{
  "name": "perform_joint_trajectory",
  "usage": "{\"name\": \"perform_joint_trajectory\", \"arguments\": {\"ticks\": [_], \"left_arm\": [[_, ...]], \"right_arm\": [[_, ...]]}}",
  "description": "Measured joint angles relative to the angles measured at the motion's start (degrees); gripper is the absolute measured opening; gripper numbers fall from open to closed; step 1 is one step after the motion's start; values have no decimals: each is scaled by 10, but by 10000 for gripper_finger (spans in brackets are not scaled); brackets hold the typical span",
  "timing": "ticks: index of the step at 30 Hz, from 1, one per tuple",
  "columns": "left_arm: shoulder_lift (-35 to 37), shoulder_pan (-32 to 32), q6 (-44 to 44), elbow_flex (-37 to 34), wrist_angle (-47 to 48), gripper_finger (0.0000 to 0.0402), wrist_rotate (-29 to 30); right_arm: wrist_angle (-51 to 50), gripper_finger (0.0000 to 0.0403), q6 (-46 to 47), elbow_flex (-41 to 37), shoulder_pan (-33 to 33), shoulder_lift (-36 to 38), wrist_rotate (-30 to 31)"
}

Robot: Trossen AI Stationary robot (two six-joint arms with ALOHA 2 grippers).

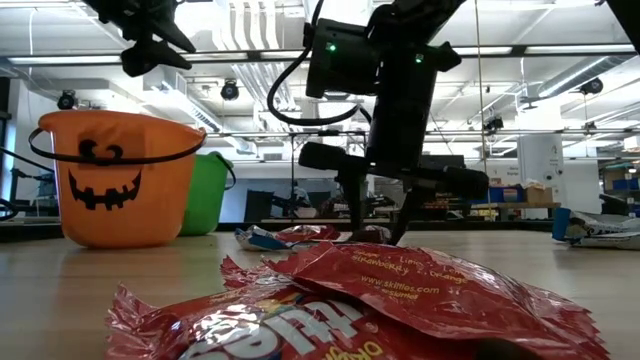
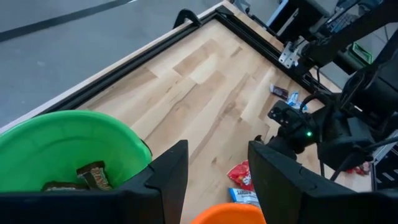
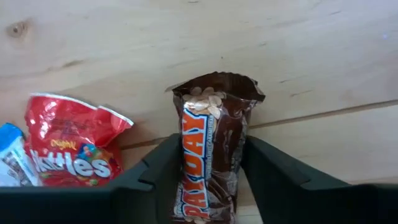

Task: Organize candy in baskets
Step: Put the brown chocolate into the green bucket

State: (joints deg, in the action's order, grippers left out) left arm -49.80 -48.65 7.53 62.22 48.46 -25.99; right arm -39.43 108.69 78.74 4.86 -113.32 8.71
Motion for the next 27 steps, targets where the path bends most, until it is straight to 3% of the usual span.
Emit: {"name": "perform_joint_trajectory", "arguments": {"ticks": [9, 17, 27], "left_arm": [[-4, 0, 0, 0, 0, 149, 0], [-4, 0, 0, 0, 0, 149, 0], [-10, 0, 0, 0, 18, 149, -29]], "right_arm": [[0, 91, -12, 0, 0, 0, 0], [5, 87, -51, 9, 0, 9, 0], [8, 86, -180, 108, -3, 18, 36]]}}
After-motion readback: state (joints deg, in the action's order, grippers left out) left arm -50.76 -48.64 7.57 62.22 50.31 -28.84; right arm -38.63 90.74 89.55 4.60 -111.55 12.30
